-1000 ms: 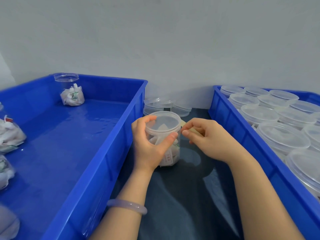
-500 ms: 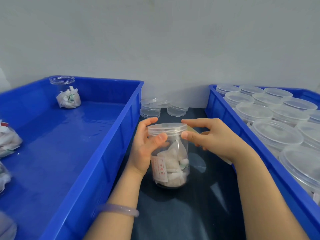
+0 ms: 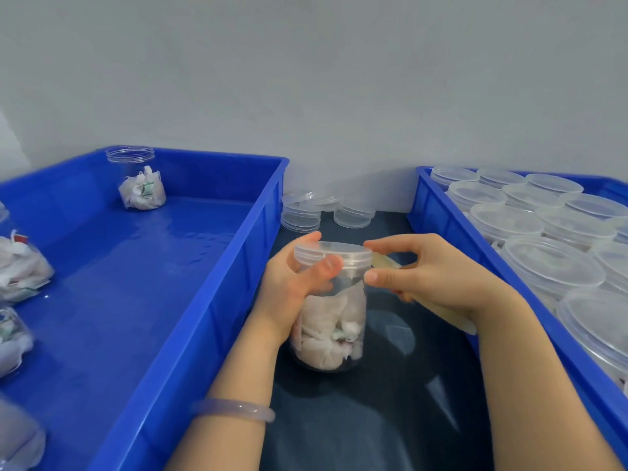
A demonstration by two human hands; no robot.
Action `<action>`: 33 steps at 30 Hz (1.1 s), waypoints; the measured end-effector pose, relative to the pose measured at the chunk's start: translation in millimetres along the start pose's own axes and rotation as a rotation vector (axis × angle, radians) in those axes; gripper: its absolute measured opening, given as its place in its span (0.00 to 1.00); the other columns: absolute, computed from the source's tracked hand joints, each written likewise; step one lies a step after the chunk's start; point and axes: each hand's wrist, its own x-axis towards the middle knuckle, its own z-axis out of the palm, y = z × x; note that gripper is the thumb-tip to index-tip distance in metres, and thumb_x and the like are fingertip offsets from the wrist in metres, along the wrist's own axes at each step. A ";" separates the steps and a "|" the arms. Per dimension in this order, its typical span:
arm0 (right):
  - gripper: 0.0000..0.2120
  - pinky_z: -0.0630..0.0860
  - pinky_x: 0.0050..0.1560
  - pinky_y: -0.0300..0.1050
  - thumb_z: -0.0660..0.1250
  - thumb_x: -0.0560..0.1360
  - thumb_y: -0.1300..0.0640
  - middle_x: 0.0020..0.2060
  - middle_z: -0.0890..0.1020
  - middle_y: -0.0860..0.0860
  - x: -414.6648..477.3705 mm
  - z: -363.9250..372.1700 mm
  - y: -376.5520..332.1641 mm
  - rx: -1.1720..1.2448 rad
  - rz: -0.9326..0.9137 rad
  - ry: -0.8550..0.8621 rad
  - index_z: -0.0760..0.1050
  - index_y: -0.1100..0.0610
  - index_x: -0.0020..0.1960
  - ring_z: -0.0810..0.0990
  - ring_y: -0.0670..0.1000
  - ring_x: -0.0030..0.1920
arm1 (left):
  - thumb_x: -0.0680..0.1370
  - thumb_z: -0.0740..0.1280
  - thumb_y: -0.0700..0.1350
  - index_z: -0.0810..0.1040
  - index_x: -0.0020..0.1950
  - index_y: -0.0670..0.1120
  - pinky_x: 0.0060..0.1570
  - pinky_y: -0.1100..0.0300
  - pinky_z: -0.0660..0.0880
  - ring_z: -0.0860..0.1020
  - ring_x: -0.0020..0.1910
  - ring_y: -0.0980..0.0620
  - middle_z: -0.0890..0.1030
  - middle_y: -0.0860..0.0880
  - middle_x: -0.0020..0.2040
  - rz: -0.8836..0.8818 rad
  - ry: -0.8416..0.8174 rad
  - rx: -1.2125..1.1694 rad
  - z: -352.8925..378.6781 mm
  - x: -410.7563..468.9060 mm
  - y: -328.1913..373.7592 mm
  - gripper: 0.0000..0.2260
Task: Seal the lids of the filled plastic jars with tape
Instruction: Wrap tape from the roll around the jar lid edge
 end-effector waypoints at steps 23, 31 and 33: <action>0.19 0.75 0.59 0.50 0.76 0.65 0.48 0.66 0.70 0.39 14.9 24.0 -7.6 -0.056 -0.095 -0.030 0.75 0.36 0.53 0.75 0.46 0.61 | 0.56 0.67 0.74 0.69 0.69 0.48 0.45 0.69 0.73 0.78 0.56 0.56 0.78 0.54 0.59 0.055 0.333 0.227 15.6 0.4 -1.1 0.48; 0.11 0.73 0.50 0.37 0.72 0.71 0.47 0.50 0.81 0.36 3.9 5.1 -14.1 -0.224 -0.083 -0.062 0.79 0.40 0.53 0.79 0.39 0.51 | 0.58 0.69 0.68 0.79 0.52 0.48 0.50 0.53 0.79 0.82 0.47 0.57 0.84 0.53 0.45 0.099 0.229 0.184 7.7 4.9 -0.8 0.31; 0.21 0.66 0.52 0.34 0.73 0.68 0.44 0.53 0.75 0.33 3.7 0.4 -12.4 -0.285 -0.057 0.007 0.77 0.43 0.60 0.73 0.36 0.55 | 0.59 0.70 0.67 0.79 0.54 0.47 0.51 0.53 0.79 0.82 0.47 0.56 0.84 0.53 0.46 0.094 0.208 0.194 7.3 4.5 0.3 0.31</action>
